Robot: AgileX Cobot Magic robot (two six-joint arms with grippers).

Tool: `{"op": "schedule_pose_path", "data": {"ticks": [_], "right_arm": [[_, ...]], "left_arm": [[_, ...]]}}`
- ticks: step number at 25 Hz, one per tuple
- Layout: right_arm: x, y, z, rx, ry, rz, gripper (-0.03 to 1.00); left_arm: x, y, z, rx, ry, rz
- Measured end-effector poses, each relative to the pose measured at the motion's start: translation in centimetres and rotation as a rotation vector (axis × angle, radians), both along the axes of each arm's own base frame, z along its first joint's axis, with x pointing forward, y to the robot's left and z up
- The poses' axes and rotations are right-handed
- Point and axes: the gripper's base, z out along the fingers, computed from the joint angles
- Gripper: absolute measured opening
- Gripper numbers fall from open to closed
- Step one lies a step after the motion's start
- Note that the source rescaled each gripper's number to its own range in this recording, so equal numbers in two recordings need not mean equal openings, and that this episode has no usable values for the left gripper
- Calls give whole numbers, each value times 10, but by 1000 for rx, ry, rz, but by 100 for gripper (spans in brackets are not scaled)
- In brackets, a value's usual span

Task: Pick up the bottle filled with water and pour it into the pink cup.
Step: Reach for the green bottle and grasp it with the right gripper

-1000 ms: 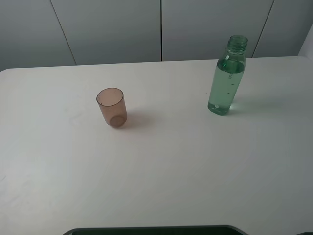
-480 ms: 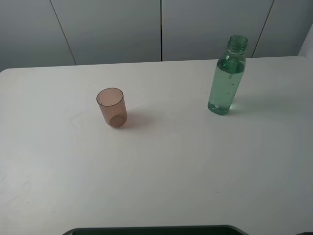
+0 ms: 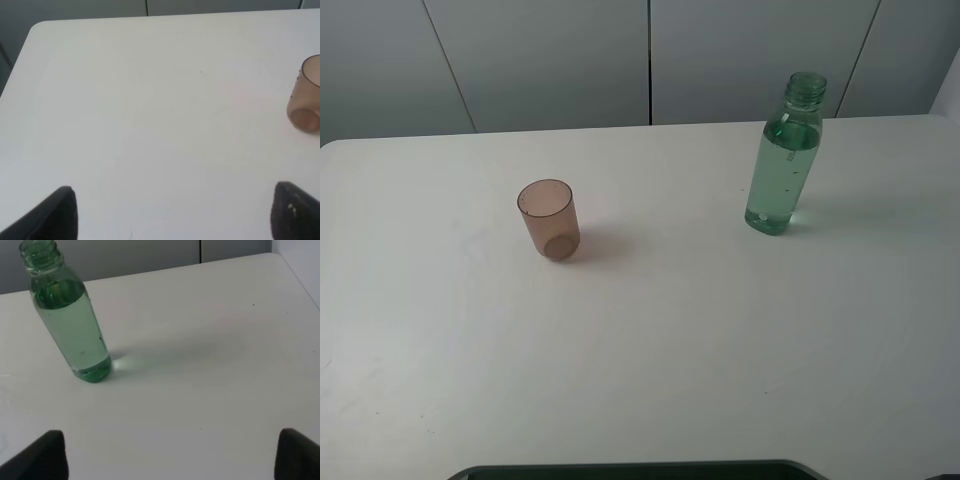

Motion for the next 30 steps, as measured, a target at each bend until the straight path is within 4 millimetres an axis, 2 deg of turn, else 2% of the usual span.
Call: {"op": "schedule_pose_path", "data": {"ticks": [1,2,3,13,19,26,30], "right_arm": [[0,0,0,0,0,0,86],[0,0,0,0,0,0,94],[0,0,0,0,0,0,98],[5,6,2,49,10,50,100],[36,10,24,50,-12,114,100],[90,8,43,33,-172,111,100],[114,2,34,-17,-226,73,100]], "left_arm": [[0,0,0,0,0,0],[0,0,0,0,0,0],[0,0,0,0,0,0],[0,0,0,0,0,0],[0,0,0,0,0,0],[0,0,0,0,0,0],[0,0,0,0,1,0]]}}
